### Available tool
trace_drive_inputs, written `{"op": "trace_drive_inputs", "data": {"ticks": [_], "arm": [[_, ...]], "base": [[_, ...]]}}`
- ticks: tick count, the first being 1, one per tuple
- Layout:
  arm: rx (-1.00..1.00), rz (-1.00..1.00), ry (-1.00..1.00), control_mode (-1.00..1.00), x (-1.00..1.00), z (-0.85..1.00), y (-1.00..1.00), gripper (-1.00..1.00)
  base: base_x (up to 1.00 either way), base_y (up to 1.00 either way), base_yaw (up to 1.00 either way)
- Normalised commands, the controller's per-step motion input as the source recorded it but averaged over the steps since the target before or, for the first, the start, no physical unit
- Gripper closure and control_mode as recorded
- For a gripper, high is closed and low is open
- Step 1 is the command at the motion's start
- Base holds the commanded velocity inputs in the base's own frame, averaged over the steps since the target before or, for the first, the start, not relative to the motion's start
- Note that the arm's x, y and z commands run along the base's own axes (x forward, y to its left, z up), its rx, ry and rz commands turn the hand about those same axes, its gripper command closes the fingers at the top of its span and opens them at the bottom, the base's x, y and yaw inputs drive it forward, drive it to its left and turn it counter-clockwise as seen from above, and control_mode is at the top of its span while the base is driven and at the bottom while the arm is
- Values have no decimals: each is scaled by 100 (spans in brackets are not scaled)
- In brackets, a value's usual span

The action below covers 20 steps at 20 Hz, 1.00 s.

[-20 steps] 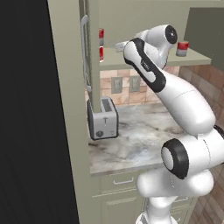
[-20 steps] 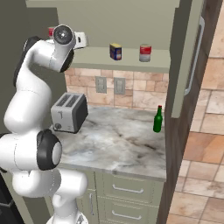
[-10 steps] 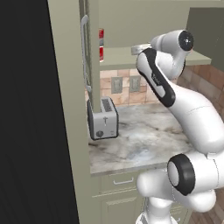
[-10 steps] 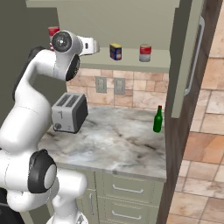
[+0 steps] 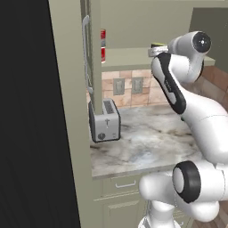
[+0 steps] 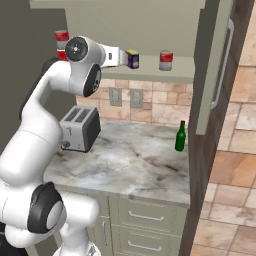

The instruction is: Stack two cans on top of the other two cans in the cabinet.

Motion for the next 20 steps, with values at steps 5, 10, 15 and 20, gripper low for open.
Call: {"op": "trace_drive_inputs", "data": {"ticks": [5,10,15,20], "arm": [[0,-2,7,-100,2,0,-36,-100],[1,0,3,-100,6,0,-29,-100],[3,0,0,-100,9,-2,-28,-100],[8,0,0,-100,21,-7,-4,-100]], "base": [[0,0,0],[0,0,0],[0,0,0],[0,0,0]]}}
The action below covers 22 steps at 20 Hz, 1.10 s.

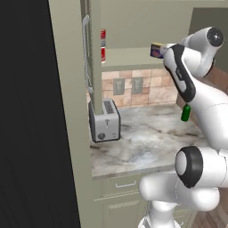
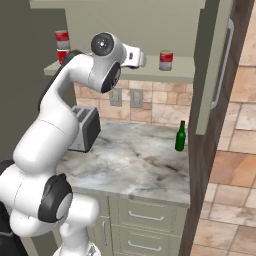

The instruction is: Stack two cans on top of the other two cans in the cabinet.

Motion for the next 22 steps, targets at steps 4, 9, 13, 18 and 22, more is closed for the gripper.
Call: {"op": "trace_drive_inputs", "data": {"ticks": [4,9,13,18,22], "arm": [[11,0,0,-100,36,-4,-2,-100],[1,0,1,-100,18,0,-1,-100],[0,2,2,-100,20,-2,0,-100],[0,7,3,-100,19,-6,-6,-100],[0,10,3,-100,16,-7,-14,-100]], "base": [[0,0,0],[0,0,0],[0,0,0],[0,0,0],[0,0,0]]}}
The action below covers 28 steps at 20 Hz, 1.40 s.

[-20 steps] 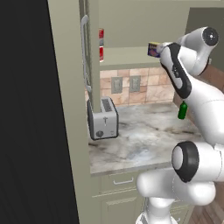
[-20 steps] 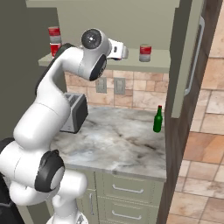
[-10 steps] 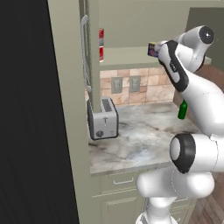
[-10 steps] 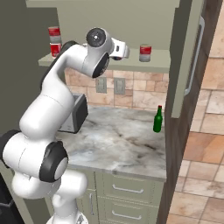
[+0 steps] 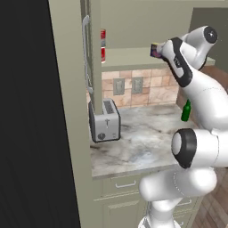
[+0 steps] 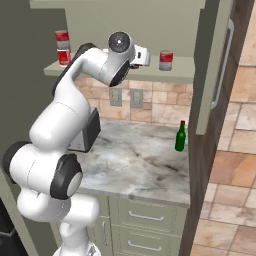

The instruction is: Stack two cans on top of the other two cans in the cabinet.

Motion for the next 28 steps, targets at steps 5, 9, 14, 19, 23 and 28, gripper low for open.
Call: {"op": "trace_drive_inputs", "data": {"ticks": [5,9,14,19,23,28], "arm": [[0,11,0,-100,15,-2,-9,-100],[0,7,0,-100,15,-2,-1,-100],[0,4,0,-100,19,-5,0,-100],[0,2,1,-100,19,-3,0,-100],[0,2,5,-100,22,-3,0,-100],[0,2,4,-100,21,-1,0,-100]], "base": [[0,0,0],[0,0,0],[0,0,0],[0,0,0],[0,0,0],[0,0,0]]}}
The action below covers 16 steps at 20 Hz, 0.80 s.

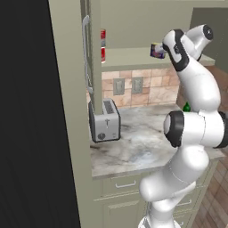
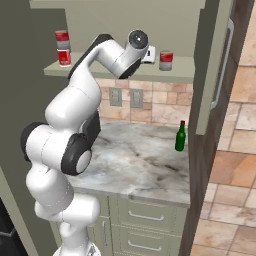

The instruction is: Stack two cans on top of the other two cans in the cabinet.

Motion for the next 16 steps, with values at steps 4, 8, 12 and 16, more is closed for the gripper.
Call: {"op": "trace_drive_inputs", "data": {"ticks": [4,8,12,16], "arm": [[0,2,1,-100,19,-2,0,-100],[0,2,0,-100,21,-4,0,-100],[0,2,0,-100,20,-4,0,-100],[0,2,0,-100,9,-5,2,-100]], "base": [[0,0,0],[0,0,0],[0,0,0],[0,0,0]]}}
